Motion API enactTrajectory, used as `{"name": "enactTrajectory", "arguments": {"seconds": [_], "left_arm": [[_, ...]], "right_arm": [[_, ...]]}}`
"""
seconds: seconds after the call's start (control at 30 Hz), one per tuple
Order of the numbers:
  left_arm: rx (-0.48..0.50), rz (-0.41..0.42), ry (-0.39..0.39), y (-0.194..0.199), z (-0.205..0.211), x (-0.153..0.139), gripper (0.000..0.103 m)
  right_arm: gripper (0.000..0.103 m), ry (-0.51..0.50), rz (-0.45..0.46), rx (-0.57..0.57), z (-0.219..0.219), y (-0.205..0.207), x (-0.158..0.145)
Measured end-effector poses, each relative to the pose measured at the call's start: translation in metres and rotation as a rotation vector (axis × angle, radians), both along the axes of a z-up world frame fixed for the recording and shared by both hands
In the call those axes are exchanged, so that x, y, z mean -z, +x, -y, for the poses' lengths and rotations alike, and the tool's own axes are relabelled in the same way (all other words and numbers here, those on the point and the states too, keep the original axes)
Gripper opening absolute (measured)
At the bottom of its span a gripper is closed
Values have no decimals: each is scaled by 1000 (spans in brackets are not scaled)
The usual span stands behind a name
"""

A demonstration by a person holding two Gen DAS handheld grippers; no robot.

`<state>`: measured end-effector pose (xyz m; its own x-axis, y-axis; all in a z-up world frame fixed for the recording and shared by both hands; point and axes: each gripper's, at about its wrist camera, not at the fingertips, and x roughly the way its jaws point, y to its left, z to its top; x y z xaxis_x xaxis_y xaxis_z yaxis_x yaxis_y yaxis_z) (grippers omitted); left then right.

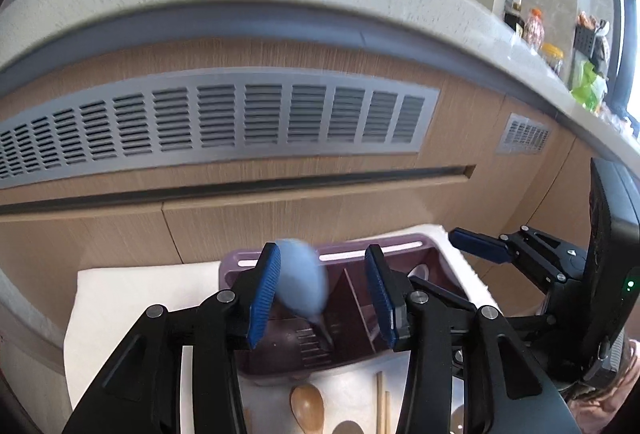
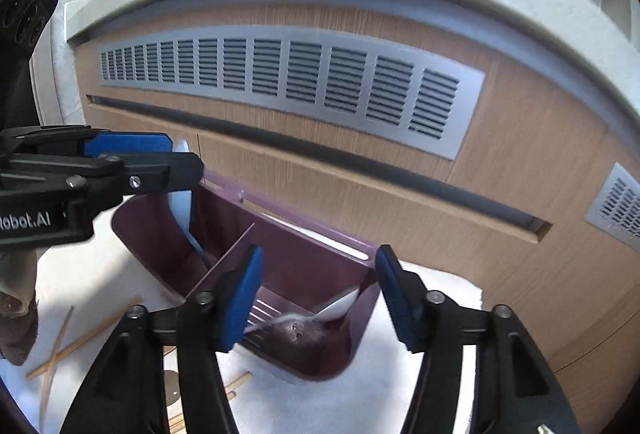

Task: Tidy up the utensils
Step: 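Open both tools to drop the spoons into the maroon caddy, then grasp the wooden spoon with the right tool while the left tool moves toward the chopsticks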

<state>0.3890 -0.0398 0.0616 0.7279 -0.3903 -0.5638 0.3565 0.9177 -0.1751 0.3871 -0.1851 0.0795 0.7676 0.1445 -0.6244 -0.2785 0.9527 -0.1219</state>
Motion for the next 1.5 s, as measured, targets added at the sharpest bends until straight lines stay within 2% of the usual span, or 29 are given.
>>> {"name": "enactTrajectory", "arguments": {"seconds": [0.07, 0.13, 0.2, 0.23, 0.37, 0.4, 0.5, 0.7, 0.9, 0.97, 1.03, 1.13, 1.27, 1.4, 1.5], "left_arm": [[-11, 22, -27, -11, -6, -9, 51], [-32, 52, -38, -27, -15, -18, 60], [-68, 76, -19, -44, -22, -21, 70], [-83, 82, -4, -53, -25, -19, 71], [-125, 25, 48, -77, -42, -1, 74], [-171, 45, 62, -83, -47, 7, 74], [-190, -35, 32, -99, -60, 32, 74], [-228, -147, 34, -132, -74, 82, 74], [-224, -176, 56, -153, -77, 110, 74], [-229, -201, 47, -156, -82, 117, 74], [-239, -220, 52, -156, -87, 122, 74], [-257, -243, 54, -157, -97, 124, 74], [-306, -229, 71, -161, -113, 122, 74], [-329, -234, 73, -164, -126, 121, 74], [-330, -241, 63, -166, -134, 123, 74]], "right_arm": [[69, 17, 28, 0, 3, -16, -12], [82, 15, 66, 6, 7, -35, -22], [92, 6, 85, 13, 8, -52, -26], [96, 0, 84, 13, 8, -58, -26], [98, -114, 52, 51, -3, -84, -2], [98, -147, 41, 65, -7, -88, 7], [98, -187, -27, 82, -13, -102, 33], [98, -83, -188, 27, -12, -128, 63], [98, 34, -302, 68, -9, -127, 82], [96, 25, -302, 64, -16, -127, 82], [80, 8, -286, 45, -29, -123, 79], [67, 40, -303, 2, -49, -104, 79], [63, 51, -316, -13, -82, -75, 85], [62, -11, -316, -3, -114, -54, 96], [60, -19, -356, 27, -123, -39, 105]]}}
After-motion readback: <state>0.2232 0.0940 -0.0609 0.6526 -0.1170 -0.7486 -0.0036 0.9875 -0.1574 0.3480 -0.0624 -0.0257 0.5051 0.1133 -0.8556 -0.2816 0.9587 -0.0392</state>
